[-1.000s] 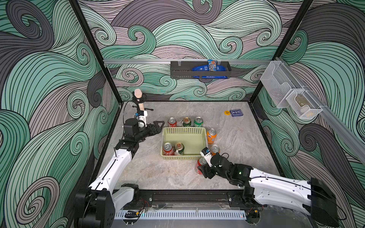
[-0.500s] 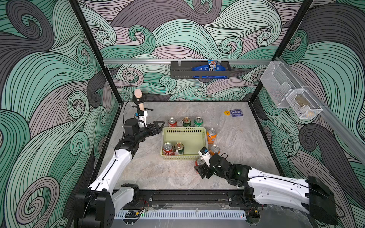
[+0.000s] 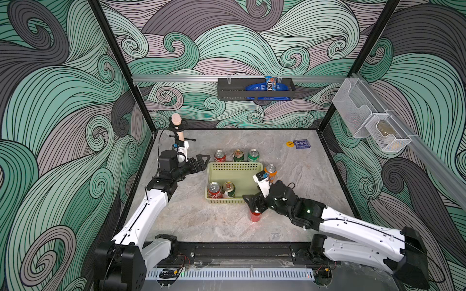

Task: Take out the drinks from the basket
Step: Place the drink at the center of the board.

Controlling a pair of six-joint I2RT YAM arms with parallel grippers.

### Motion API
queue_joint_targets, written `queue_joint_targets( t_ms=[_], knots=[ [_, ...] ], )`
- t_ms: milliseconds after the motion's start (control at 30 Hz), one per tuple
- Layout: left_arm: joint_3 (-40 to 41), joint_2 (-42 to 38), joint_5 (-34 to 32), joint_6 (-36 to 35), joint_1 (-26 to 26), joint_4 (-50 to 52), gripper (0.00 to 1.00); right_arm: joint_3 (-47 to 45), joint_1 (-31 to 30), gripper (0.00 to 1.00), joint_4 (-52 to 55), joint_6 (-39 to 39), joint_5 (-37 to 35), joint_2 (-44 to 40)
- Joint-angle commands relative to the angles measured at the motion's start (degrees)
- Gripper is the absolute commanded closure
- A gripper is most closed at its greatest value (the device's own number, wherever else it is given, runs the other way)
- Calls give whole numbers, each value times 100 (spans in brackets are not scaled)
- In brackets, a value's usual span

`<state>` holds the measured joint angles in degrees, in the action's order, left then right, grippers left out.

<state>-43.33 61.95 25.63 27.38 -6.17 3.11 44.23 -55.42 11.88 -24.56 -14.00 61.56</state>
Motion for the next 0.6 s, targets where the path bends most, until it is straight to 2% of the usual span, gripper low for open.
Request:
queue_joint_targets(
  t_ms=[0,200,367,567],
  knots=[
    [56,-289,-194,-158,-34,289,1,550,270,7,303,141,479,673],
    [175,-355,-418,-173,-34,399,1,1399,295,7,313,506,998,1867],
    [150,-307,-418,-166,0,376,1,1645,287,7,315,622,1389,2369],
    [142,-245,-287,-137,64,342,1,1707,284,7,316,687,1316,2641]
  ],
)
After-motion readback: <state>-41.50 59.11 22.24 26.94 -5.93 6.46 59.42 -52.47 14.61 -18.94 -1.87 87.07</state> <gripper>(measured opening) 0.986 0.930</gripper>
